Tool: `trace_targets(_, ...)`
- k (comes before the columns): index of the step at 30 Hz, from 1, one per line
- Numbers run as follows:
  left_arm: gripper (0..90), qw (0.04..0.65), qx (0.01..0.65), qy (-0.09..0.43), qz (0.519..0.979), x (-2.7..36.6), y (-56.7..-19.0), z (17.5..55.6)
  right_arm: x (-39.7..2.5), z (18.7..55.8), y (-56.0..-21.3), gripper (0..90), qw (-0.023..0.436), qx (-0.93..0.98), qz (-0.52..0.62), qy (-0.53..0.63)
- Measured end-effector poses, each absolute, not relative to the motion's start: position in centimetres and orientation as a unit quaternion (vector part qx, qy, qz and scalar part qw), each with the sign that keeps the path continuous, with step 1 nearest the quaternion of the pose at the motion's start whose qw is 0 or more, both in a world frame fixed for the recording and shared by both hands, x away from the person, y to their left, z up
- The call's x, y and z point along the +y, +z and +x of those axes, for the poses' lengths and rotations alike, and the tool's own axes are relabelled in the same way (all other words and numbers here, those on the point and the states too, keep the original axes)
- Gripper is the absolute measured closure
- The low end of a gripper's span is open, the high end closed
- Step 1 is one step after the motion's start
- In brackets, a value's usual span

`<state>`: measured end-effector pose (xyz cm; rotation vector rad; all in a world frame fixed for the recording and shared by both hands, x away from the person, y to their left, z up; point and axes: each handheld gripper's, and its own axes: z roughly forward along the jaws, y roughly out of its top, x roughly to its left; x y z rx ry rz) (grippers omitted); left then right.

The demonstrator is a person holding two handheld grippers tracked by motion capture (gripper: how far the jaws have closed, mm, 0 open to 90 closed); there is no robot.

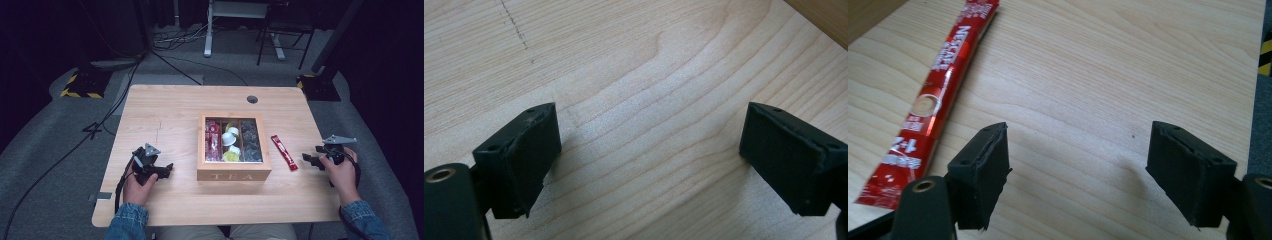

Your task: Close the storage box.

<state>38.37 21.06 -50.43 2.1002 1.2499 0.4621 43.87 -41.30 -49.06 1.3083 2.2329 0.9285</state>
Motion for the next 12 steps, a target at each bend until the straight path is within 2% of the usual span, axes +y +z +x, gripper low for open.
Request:
trace_targets(8,9.9,0.322,0.479,0.176,0.798,21.07,-50.44,38.36,-41.37,43.42,-50.02,16.5,0.208,0.782,0.487,0.328)
trace_targets(12,9.8,0.322,0.481,0.179,0.796,21.12,-50.44,38.37,-41.39,43.46,-50.04,15.6,0.208,0.781,0.489,0.327)
